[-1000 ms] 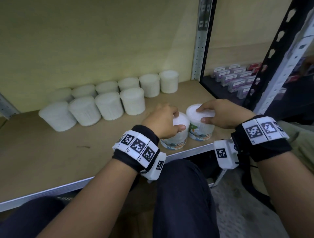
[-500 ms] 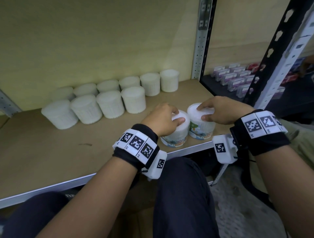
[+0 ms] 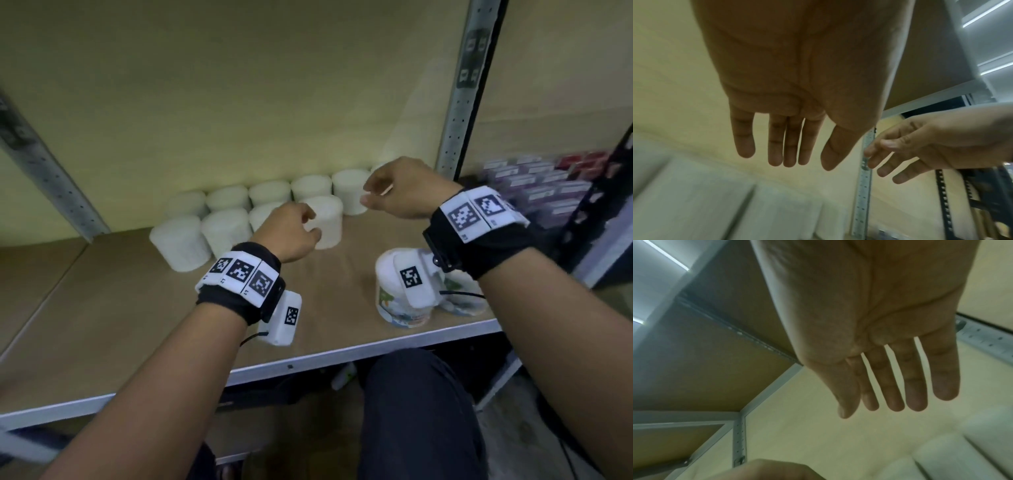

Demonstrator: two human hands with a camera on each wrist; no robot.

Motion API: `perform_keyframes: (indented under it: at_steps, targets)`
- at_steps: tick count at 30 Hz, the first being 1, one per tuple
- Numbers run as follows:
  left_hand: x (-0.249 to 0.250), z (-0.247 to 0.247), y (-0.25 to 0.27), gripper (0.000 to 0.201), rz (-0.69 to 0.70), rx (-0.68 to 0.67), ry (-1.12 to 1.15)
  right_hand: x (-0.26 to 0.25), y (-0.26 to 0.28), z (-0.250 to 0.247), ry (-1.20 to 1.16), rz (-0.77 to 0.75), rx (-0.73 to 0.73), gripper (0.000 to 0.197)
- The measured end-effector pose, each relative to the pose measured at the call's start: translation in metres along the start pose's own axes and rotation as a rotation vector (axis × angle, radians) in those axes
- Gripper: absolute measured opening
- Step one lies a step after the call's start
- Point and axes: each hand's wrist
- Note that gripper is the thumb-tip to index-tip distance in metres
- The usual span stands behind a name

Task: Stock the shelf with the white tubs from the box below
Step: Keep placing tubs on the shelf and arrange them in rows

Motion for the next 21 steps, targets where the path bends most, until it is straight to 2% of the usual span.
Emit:
perform_keyframes:
  at_steps: [3,7,12,17,21]
  targets:
    - [-0.03,-0.009,-0.013,0.045,-0.068,0.016,0.007,-0.021,-0.031,0.02,0.082,-0.012,-0.06,0.049]
    - [-0.062,-0.014,-0.036,0.047,-0.106,0.025,-0.021,-0.043,-0.069,0.047,0.206,0.05,-0.178,0.06]
    - [-0.084,-0.007,-0.065,0.05,-0.142,0.042,-0.02,-0.047,-0.109,0.072,0.211,0.092,-0.194,0.059]
    - [-0.094,0.01,-0.085,0.052,-0.144,-0.018,-0.075,-0.033,-0.127,0.088,0.219,0.144,-0.21,0.059]
    - [-0.099,0.021,-0.089,0.049,-0.124,0.037,-0.119,-0.026,-0.136,0.099,0.282,0.116,-0.204,0.063]
Point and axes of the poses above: each hand's wrist, its own y-axis away from the middle knuckle, its own z-axis out of the palm, x = y × z, and after that the axes turned 12 degrees about -y, right-handed
